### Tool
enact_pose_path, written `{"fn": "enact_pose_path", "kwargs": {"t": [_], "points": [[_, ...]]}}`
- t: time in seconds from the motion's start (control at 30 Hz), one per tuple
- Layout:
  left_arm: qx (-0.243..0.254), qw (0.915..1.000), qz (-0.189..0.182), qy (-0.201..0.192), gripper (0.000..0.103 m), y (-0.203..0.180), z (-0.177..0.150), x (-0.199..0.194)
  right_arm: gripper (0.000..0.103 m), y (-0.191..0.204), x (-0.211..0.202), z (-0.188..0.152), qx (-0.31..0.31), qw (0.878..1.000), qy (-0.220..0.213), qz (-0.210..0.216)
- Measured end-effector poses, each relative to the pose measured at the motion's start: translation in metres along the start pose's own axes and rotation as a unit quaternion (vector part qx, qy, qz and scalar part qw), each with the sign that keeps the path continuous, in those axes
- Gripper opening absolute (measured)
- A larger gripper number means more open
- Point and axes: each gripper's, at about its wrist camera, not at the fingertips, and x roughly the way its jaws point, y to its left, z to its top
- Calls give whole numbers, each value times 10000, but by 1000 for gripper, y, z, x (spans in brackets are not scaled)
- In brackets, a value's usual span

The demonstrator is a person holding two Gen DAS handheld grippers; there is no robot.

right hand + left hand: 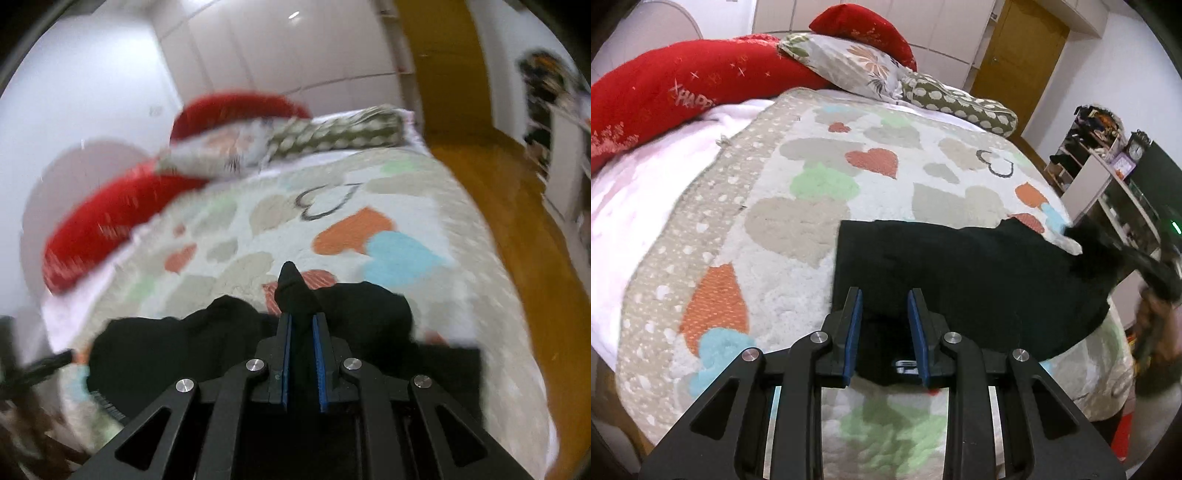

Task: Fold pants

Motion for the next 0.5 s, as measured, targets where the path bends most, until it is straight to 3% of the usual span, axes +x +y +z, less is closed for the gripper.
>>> {"fn": "enact_pose_path", "kwargs": {"t": [0.1, 0.2, 0.27, 0.3, 0.37, 0.43, 0.5], "points": [[17, 9999, -93, 107, 25, -8, -1, 10, 10, -37, -31, -34, 598, 9979, -37, -228], [79, 9996, -156, 204, 25, -16, -3, 18, 10, -82, -20, -69, 1242, 9889, 464, -676], [152, 9995, -93, 264, 25, -21, -5, 22, 13, -95, -20, -80, 1503, 9841, 573, -750], [198, 9994, -66, 273, 25, -23, -6, 22, 16, -97, -27, -82, 1565, 9835, 493, -762], [228, 9993, -28, 279, 25, -23, -5, 23, 41, -98, -47, -76, 1492, 9793, 278, -1340], [189, 9995, -1, 259, 25, -21, -2, 24, 46, -96, -61, -64, 1397, 9730, 31, -1838], [144, 9997, 116, 177, 25, -19, 3, 24, 46, -79, -61, -45, 1084, 9821, -64, -1541]]}}
